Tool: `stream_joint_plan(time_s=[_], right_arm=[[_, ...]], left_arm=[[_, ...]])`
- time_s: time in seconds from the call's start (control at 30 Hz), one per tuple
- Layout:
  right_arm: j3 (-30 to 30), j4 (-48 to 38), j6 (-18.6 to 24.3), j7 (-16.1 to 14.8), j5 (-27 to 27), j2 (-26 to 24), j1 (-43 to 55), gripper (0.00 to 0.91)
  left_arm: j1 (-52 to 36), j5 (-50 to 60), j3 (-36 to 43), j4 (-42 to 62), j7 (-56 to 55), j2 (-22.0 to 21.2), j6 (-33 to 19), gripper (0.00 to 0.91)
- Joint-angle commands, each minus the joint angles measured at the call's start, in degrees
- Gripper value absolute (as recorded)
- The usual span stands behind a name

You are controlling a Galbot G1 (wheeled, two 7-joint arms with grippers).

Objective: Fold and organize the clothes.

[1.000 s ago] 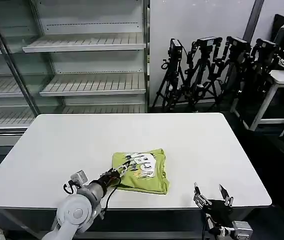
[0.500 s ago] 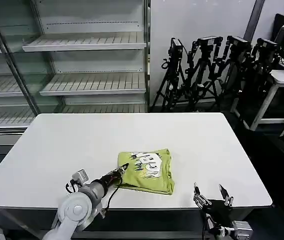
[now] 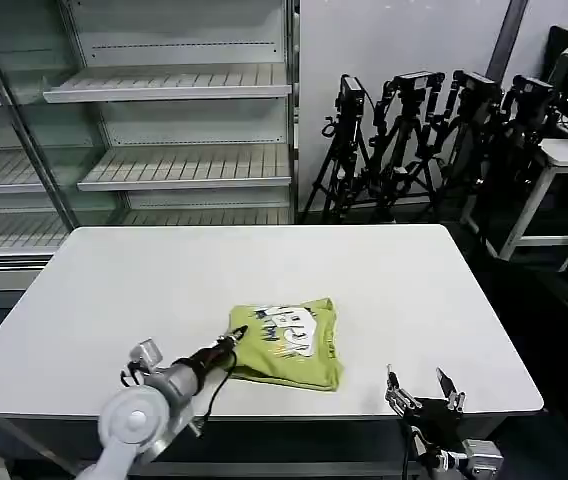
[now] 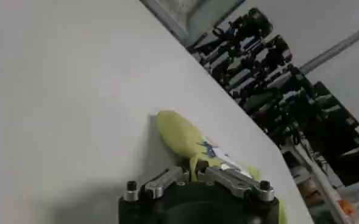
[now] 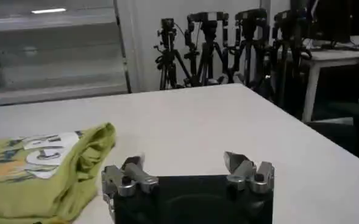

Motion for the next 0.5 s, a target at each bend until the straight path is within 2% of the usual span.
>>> stream_joint_plan(time_s=[0.03, 0.23, 0.33, 0.43, 0.5], right_arm=[[-0.73, -0.84, 0.22, -0.16, 0.38, -0.02, 1.41, 0.907], [-1.72, -1.82, 0.06, -0.09, 1.83, -1.04, 3.93, 0.907], [-2.01, -2.16, -0.13, 0.04, 2.63, -1.48, 5.13, 0.907], [-2.16, -2.31, -0.19, 0.01, 3.17, -1.87, 5.71, 0.907], [-2.32, -2.54, -0.15, -0.04, 3.19, -1.94, 5.89, 0.907]], left_arm=[[1.73, 3.71, -19.32, -2.45, 2.36, 11.03, 1.19, 0.040], [3.44, 15.64, -29.68, -4.44, 8.62, 22.20, 1.22, 0.040], [3.80, 15.91, -32.53, -7.08, 9.42, 26.35, 1.21, 0.040], [4.71, 17.33, -32.28, -11.42, 10.47, 29.77, 1.19, 0.040], [5.11, 22.47, -28.23, -14.57, 11.22, 30.18, 1.17, 0.040]])
